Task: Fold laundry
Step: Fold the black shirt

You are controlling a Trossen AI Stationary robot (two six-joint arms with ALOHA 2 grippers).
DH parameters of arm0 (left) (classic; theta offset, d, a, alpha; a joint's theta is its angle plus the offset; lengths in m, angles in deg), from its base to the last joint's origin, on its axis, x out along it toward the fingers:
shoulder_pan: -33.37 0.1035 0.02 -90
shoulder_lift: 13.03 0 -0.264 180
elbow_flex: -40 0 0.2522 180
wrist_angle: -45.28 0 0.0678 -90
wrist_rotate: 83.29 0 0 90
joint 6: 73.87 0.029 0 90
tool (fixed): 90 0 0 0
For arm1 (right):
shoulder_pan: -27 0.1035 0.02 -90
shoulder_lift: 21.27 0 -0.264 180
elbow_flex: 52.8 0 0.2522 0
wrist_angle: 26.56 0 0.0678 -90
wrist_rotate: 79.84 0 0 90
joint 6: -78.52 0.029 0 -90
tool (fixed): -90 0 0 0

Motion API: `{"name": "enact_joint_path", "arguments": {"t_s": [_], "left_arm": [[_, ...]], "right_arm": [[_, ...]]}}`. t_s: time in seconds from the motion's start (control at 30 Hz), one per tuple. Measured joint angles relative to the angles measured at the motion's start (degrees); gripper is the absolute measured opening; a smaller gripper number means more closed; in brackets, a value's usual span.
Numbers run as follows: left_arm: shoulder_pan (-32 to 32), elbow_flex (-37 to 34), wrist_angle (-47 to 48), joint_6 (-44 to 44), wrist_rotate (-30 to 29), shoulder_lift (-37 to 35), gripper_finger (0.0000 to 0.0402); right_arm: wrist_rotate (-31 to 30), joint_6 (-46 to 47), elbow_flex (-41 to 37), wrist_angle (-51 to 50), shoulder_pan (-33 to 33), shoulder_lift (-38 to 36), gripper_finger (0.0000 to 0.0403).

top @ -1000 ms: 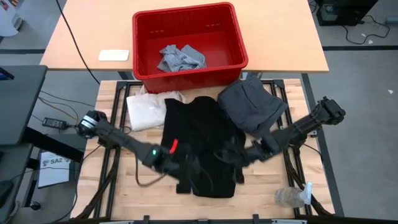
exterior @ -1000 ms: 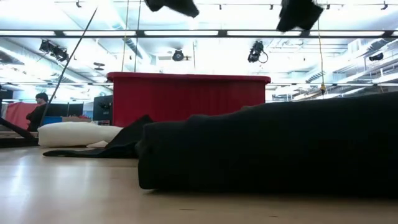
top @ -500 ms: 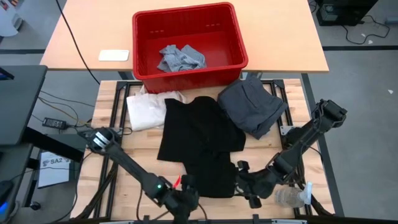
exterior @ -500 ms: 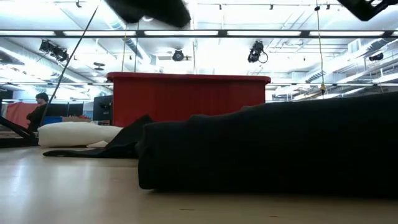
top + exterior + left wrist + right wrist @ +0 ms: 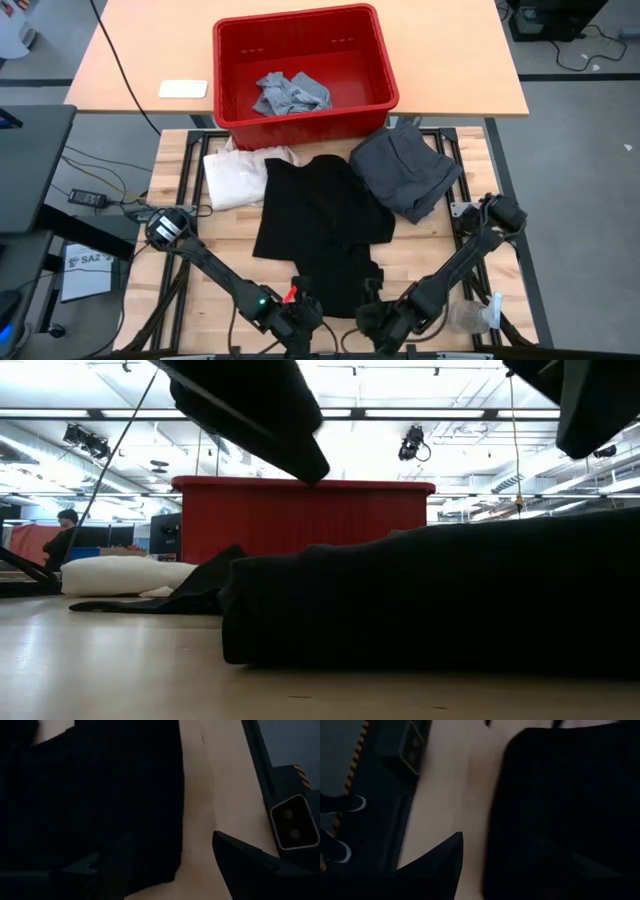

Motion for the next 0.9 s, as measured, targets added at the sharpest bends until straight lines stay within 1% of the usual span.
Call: {"name": "enact_joint_path", "arguments": {"t_s": [0.17,0.37,0.47,0.53,0.6,0.67,0.73,0.77,0.8,0.83,0.9], "left_arm": [[0.0,0.0,-0.6,0.9,0.2,1.9,0.027],[0.9,0.0,-0.8,1.3,-1.6,4.4,0.0268],[2.0,0.0,-1.3,1.2,-0.8,6.5,0.0249],[2.6,0.0,-2.2,1.4,0.8,7.9,0.0221],[2.7,0.0,-2.7,1.3,2.2,8.0,0.0184],[2.8,0.0,-3.0,0.8,3.5,7.9,0.0137],[2.4,0.0,-3.0,-0.5,6.1,6.5,0.0087],[2.2,0.1,-3.0,-1.3,8.0,5.5,0.0062],[1.9,0.5,-3.2,-2.6,10.5,4.3,0.0038],[1.6,0.9,-3.6,-3.8,13.0,2.8,0.0023],[1.4,2.3,-4.1,-6.0,16.7,-0.2,0.0018]], "right_arm": [[-0.2,3.5,2.2,-0.3,0.4,4.9,0.0231],[-3.8,9.5,2.2,-3.7,0.5,8.3,0.023],[-3.4,9.6,2.2,-4.5,0.1,9.4,0.0222],[-2.9,9.6,2.2,-5.1,-0.2,9.9,0.0203],[-0.9,9.8,2.2,-5.4,-0.7,10.4,0.0168],[2.9,11.0,2.2,-6.2,-1.3,10.2,0.0116],[8.8,12.3,2.2,-6.4,-2.1,9.1,0.0051],[11.8,12.4,2.2,-6.2,-2.4,8.3,0.0028],[14.4,12.3,2.2,-5.7,-2.5,7.3,0.002],[16.7,12.5,2.4,-5.3,-2.5,6.0,0.0021],[20.9,13.6,3.6,-5.2,-2.5,2.8,0.0026]]}}
